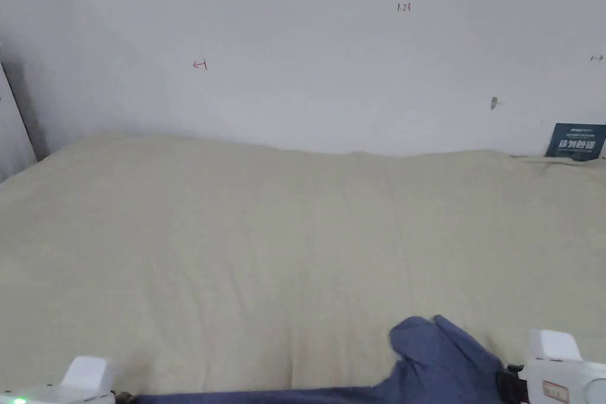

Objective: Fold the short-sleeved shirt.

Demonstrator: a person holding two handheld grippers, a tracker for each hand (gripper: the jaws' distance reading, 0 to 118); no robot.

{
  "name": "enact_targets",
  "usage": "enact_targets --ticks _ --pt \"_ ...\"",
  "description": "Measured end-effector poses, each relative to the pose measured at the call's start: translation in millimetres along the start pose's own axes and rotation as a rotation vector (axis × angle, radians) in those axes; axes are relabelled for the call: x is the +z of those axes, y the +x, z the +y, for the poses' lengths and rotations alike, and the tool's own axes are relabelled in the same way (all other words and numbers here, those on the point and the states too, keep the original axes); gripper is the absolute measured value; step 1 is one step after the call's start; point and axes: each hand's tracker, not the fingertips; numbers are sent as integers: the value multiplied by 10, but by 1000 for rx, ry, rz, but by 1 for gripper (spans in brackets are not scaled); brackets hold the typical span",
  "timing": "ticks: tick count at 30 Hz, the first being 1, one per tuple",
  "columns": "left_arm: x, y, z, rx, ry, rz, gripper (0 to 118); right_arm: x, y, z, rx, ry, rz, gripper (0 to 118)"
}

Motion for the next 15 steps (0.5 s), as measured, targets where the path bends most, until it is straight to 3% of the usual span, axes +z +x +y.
enact_targets --ticks 8,15 --pt "1380 -193 -612 151 153 -235 6 1394 21 -599 -71 149 82 2" --pt "1616 -294 -1536 220 96 -267 6 1924 15 -1606 -130 106 46 2"
